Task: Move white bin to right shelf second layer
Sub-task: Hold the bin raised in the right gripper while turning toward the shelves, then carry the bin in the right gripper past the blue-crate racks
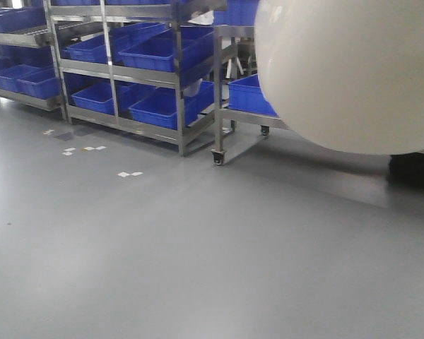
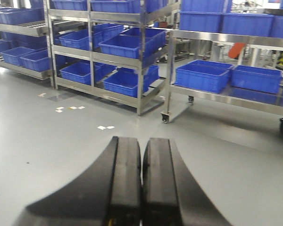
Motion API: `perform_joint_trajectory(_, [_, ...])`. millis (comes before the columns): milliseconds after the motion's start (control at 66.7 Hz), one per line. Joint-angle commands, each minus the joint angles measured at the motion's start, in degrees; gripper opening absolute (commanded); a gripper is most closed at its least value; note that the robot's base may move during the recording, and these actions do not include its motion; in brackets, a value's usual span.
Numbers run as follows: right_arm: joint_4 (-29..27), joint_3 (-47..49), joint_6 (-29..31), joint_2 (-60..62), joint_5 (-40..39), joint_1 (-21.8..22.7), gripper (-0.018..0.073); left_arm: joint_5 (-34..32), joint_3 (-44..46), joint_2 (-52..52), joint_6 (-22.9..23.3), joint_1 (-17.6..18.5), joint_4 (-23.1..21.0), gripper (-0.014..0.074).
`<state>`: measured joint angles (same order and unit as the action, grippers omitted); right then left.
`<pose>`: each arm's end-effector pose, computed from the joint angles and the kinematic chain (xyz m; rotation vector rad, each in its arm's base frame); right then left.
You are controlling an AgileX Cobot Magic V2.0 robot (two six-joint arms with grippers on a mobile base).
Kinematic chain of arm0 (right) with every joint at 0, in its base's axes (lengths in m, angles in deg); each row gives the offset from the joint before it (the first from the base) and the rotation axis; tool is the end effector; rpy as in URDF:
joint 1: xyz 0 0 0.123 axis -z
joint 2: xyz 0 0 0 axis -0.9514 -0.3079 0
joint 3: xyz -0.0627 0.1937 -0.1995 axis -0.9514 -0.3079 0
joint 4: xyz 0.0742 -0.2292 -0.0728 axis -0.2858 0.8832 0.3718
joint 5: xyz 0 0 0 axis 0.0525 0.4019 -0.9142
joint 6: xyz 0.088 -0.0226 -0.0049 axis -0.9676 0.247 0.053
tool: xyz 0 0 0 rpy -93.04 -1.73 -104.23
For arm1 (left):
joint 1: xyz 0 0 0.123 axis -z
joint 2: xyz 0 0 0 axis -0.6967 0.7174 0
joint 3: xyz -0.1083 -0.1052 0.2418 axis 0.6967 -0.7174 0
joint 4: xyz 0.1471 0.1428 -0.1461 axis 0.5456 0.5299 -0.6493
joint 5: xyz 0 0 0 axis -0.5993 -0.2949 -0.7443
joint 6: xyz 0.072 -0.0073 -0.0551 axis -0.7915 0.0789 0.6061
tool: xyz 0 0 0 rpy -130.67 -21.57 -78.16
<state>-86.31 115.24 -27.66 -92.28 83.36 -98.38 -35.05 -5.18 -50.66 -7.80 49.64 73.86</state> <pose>0.1259 0.0669 0.3256 -0.3483 1.9679 0.4325 0.0558 -0.0058 0.2057 0.0326 1.5432 -0.1251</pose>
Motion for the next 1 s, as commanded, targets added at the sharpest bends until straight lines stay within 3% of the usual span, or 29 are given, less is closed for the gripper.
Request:
perform_joint_trajectory(0, [-0.01,1.8,0.08,0.36,-5.52,0.28,0.0055,-4.93,-2.11,-0.18,0.56,0.32,-0.53,0.0085])
perform_joint_trajectory(989, [-0.01,1.8,0.08,0.36,-5.45,0.28,0.0055,-4.93,-2.11,-0.18,0.56,0.32,-0.53,0.0085])
